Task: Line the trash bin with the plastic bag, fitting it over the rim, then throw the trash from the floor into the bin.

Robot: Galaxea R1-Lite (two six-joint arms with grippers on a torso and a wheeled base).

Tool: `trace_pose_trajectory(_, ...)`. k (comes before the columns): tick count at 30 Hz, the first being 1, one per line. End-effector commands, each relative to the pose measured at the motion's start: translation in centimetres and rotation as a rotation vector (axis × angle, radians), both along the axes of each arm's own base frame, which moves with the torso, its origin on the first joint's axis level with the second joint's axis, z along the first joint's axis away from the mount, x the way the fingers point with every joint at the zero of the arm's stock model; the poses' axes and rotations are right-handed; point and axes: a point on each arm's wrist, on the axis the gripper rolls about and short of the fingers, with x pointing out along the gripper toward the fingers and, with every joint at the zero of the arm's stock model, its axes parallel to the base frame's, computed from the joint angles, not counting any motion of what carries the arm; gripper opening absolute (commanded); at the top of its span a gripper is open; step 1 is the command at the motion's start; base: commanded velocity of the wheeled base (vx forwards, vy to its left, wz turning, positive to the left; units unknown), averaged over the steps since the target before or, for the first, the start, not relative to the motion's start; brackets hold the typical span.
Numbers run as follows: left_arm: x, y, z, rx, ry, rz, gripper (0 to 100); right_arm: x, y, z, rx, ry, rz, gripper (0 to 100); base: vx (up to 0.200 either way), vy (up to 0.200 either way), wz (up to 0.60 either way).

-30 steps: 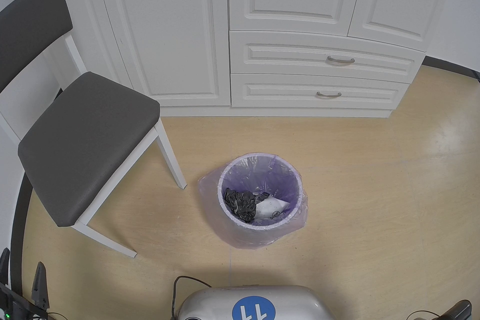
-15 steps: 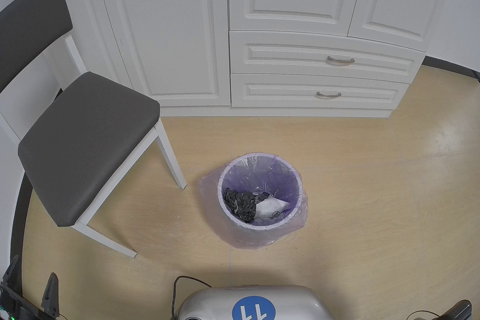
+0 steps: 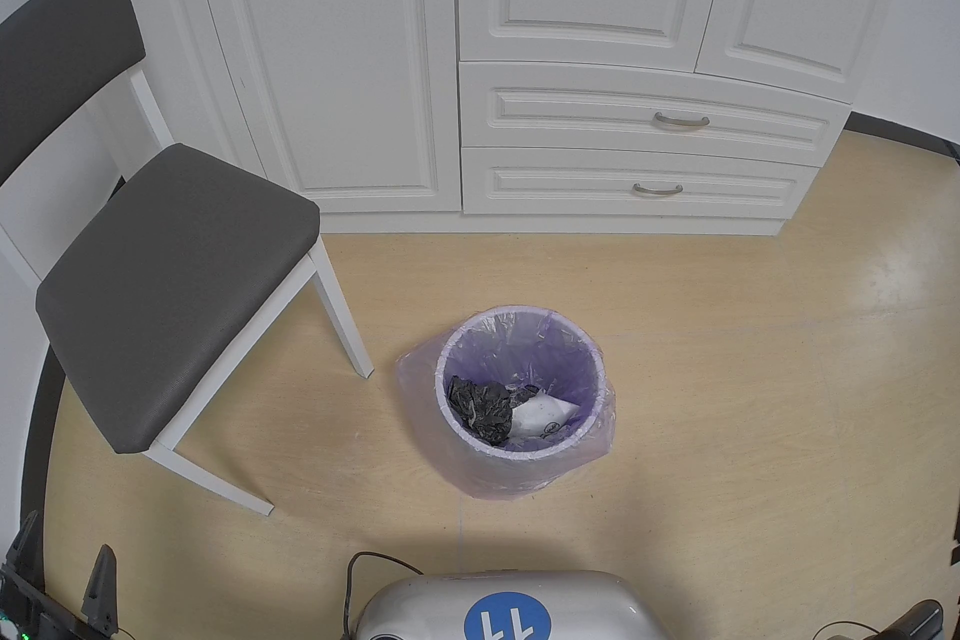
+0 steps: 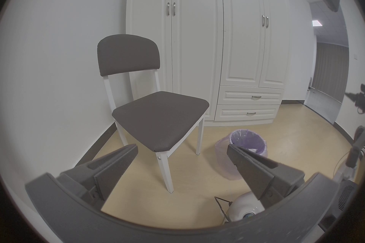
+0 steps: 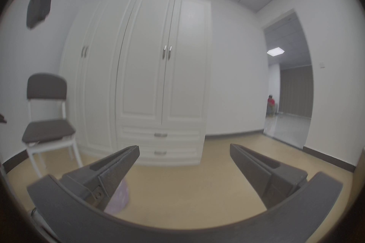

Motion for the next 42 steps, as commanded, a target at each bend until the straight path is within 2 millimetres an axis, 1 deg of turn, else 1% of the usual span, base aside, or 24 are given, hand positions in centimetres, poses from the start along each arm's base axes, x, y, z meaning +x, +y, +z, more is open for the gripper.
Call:
trace_pose_trajectory(1, 0.0, 0.0, -0.5, -0.009, 0.002, 0.002, 100, 0.6, 0.2, -2.7, 0.011, 0.218, 0.082, 100, 0.000, 0.000, 0.00)
trace_pose_trajectory(5, 0.0, 0.0, -0.5, -0.008, 0.002, 0.002, 100, 0.7, 0.2, -3.4, 0.051, 0.284, 0.092, 100, 0.000, 0.000, 0.00)
trace_pose_trajectory(11, 0.0, 0.0, -0.5, -0.006, 0.002, 0.002, 100, 0.7, 0.2, -3.5, 0.088, 0.281, 0.106, 100, 0.000, 0.000, 0.00)
trace_pose_trajectory(12, 0.0, 0.0, -0.5, -0.005, 0.002, 0.002, 100, 0.7, 0.3, -3.5, 0.080, 0.288, 0.154, 100, 0.000, 0.000, 0.00)
trace_pose_trajectory(14, 0.0, 0.0, -0.5, -0.003, 0.002, 0.001, 100, 0.7, 0.3, -3.5, 0.074, 0.289, 0.177, 100, 0.000, 0.000, 0.00)
trace_pose_trajectory(15, 0.0, 0.0, -0.5, -0.005, 0.002, 0.001, 100, 0.7, 0.4, -3.5, 0.066, 0.291, 0.214, 100, 0.000, 0.000, 0.00)
trace_pose_trajectory(24, 0.0, 0.0, -0.5, -0.011, 0.002, 0.002, 100, 0.7, 0.5, -3.5, 0.098, 0.290, 0.249, 100, 0.000, 0.000, 0.00)
trace_pose_trajectory(26, 0.0, 0.0, -0.5, -0.011, 0.002, 0.002, 100, 0.7, 0.5, -3.5, 0.096, 0.291, 0.252, 100, 0.000, 0.000, 0.00)
trace_pose_trajectory(31, 0.0, 0.0, -0.5, -0.011, 0.002, 0.002, 100, 0.7, 0.4, -3.7, 0.046, 0.318, 0.195, 100, 0.000, 0.000, 0.00)
trace_pose_trajectory(42, 0.0, 0.0, -0.5, -0.011, 0.002, 0.005, 100, 0.7, 0.4, -4.1, 0.057, 0.357, 0.209, 100, 0.000, 0.000, 0.00)
